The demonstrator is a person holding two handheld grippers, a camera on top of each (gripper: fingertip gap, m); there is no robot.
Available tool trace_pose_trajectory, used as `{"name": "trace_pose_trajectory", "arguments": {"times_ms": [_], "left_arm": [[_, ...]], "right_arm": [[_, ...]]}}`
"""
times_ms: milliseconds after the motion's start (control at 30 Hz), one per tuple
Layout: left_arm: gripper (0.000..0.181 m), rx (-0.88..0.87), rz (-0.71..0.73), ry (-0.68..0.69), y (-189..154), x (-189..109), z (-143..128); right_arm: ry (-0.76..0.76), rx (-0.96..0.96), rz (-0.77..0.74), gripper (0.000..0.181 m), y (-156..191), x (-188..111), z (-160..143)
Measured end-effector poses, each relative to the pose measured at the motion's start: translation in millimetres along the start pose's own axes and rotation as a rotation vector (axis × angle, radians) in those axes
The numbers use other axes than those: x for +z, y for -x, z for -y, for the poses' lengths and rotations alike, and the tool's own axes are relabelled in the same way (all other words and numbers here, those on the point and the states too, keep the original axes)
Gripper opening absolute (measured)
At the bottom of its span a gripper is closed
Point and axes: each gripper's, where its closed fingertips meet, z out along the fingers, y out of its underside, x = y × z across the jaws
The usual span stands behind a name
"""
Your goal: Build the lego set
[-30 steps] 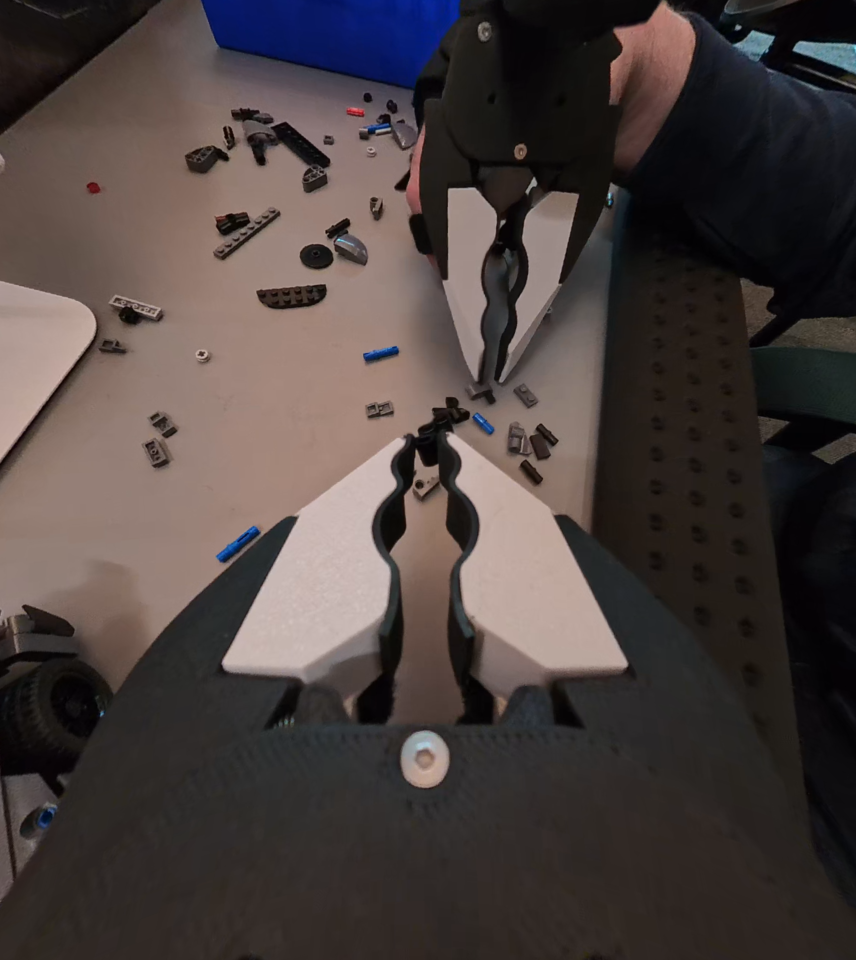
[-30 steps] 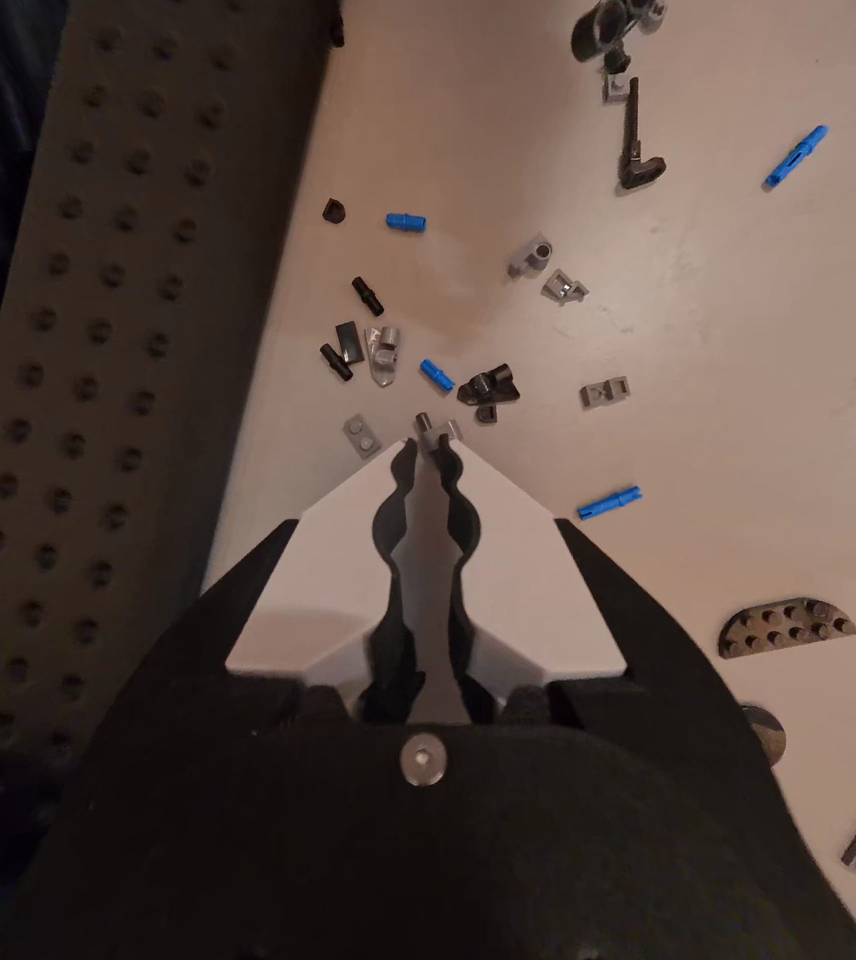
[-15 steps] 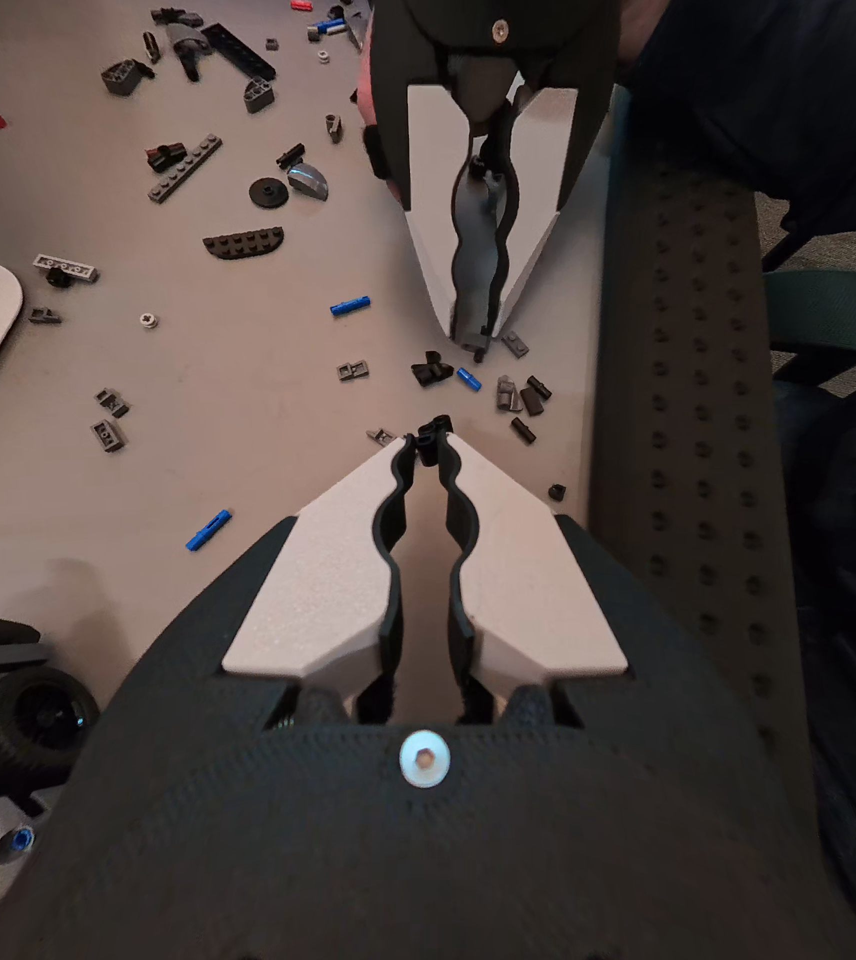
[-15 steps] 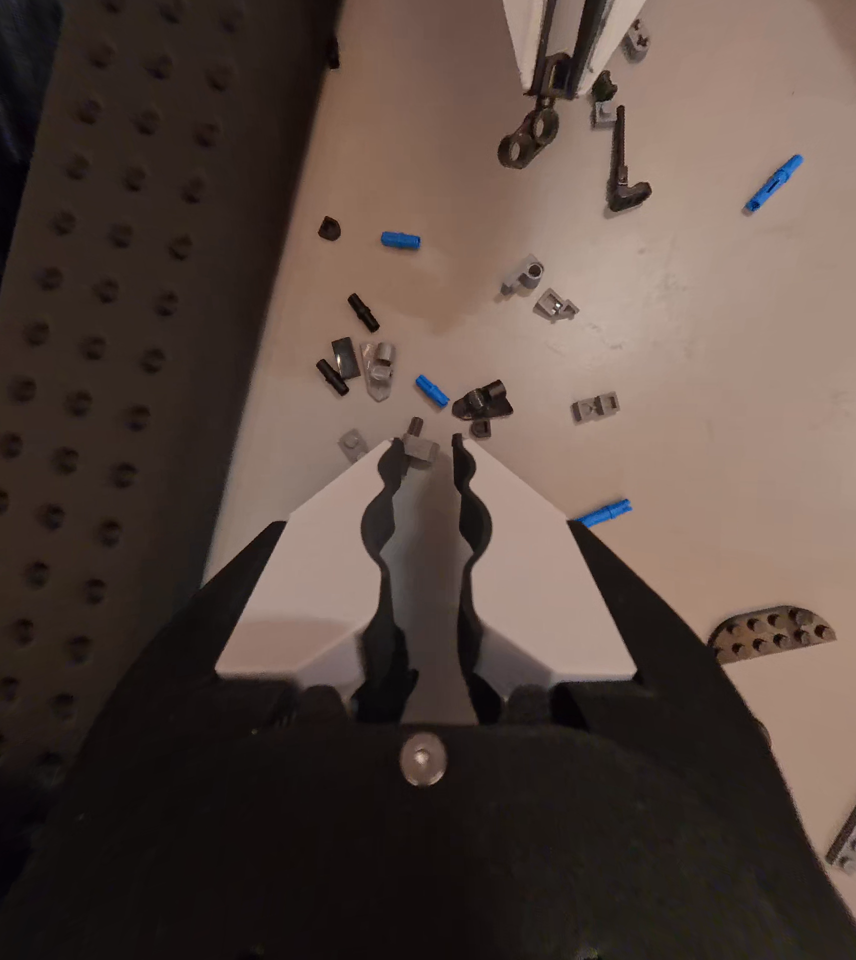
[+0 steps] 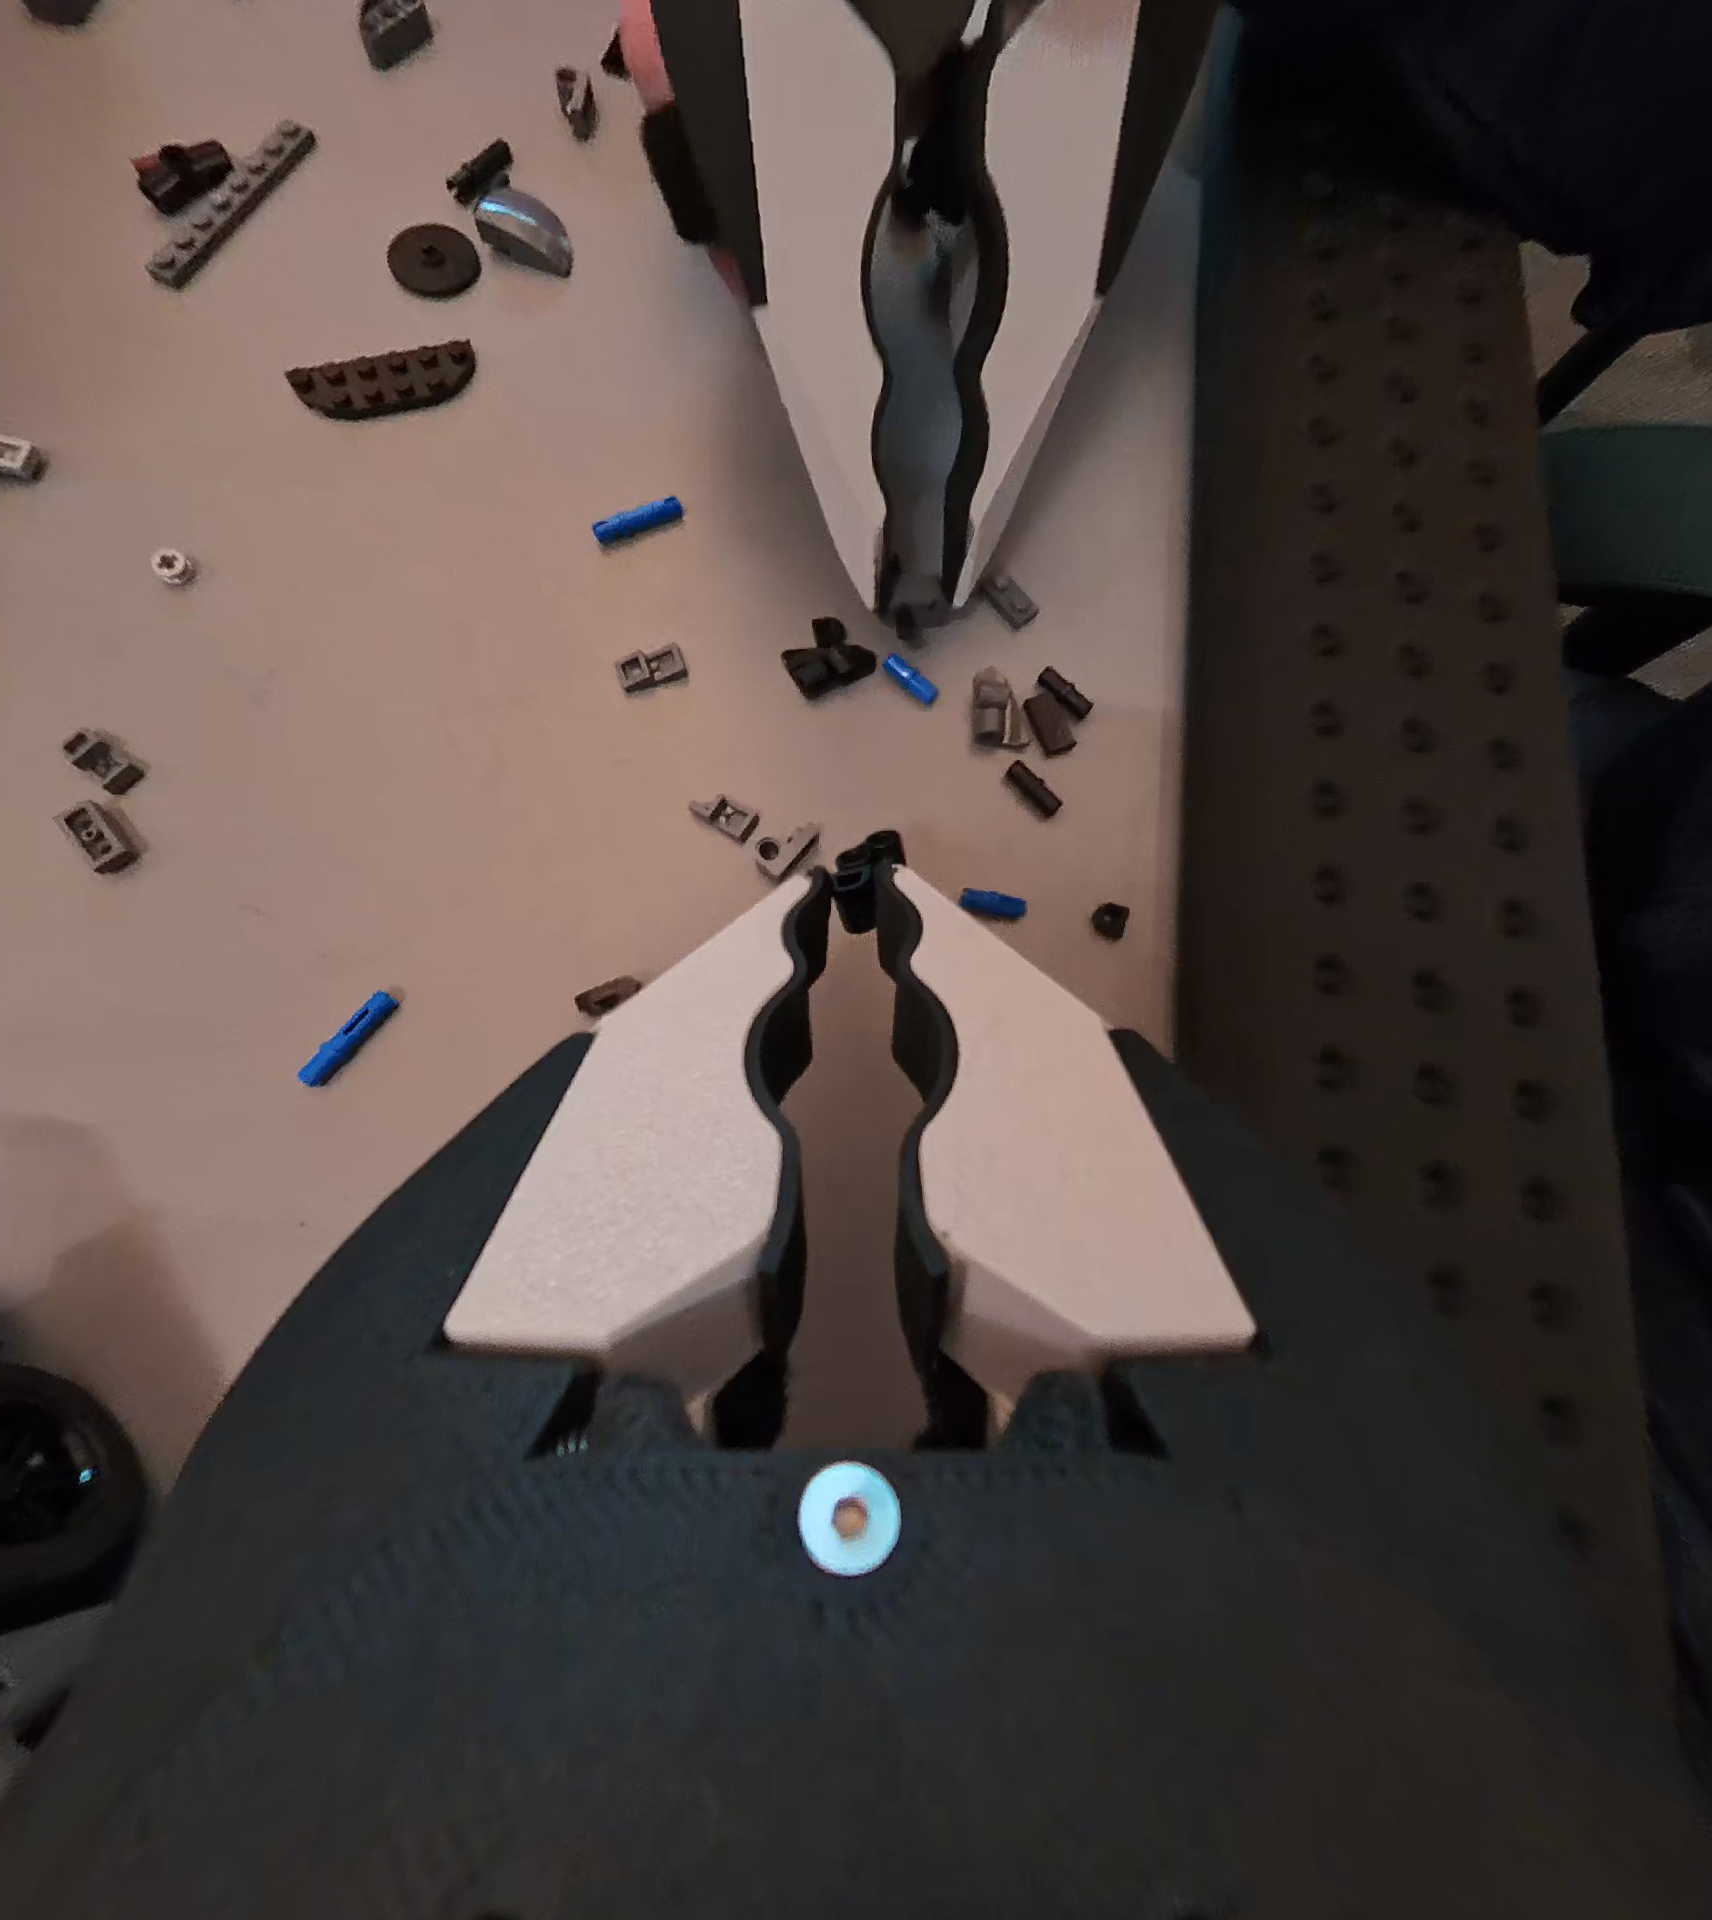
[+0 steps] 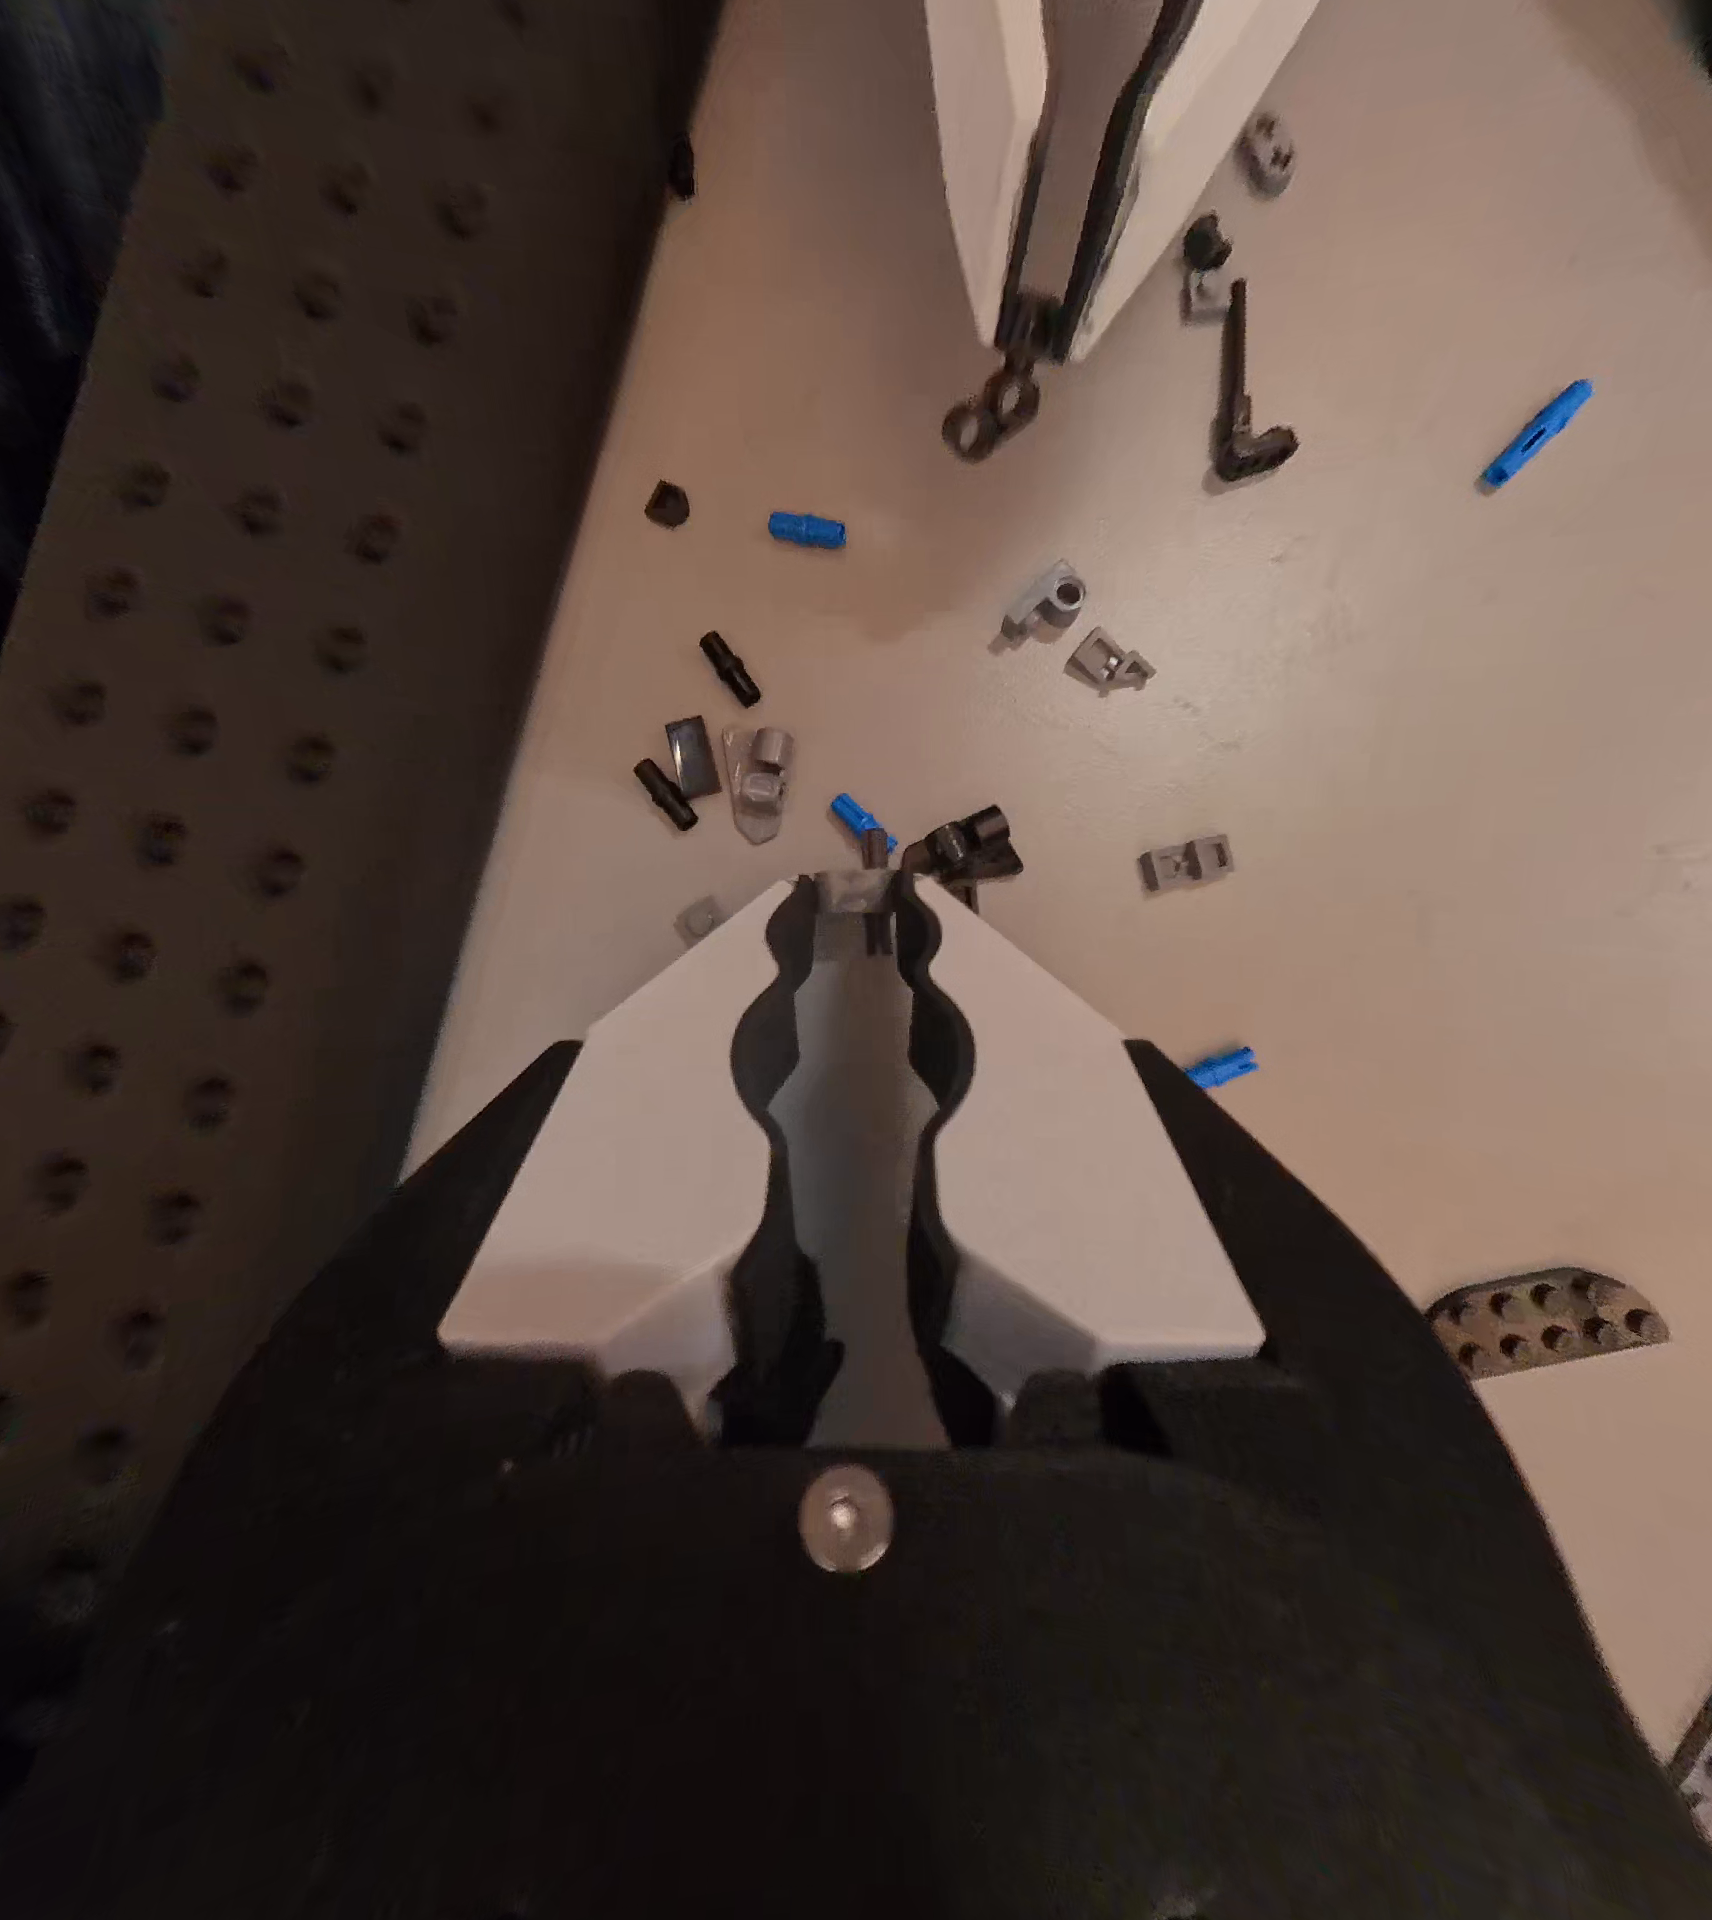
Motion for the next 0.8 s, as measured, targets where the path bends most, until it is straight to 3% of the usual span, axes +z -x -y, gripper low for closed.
{"name": "trace_pose_trajectory", "arguments": {"times_ms": [433, 667, 800], "left_arm": [[0.008, 0.095, 0.011, 0.161, 2.9, 15.2, -42.0], [0.022, 0.086, 0.017, 0.175, 4.6, 10.5, -39.5], [0.025, 0.111, 0.089, 0.071, 11.2, 0.0, -14.3]], "right_arm": [[-0.034, -0.001, 0.005, 0.012, -0.2, -2.2, 4.6], [-0.112, -0.012, -0.003, 0.013, -1.1, -9.2, 17.4], [-0.276, 0.009, 0.025, 0.013, -0.4, -22.9, 41.9]]}}
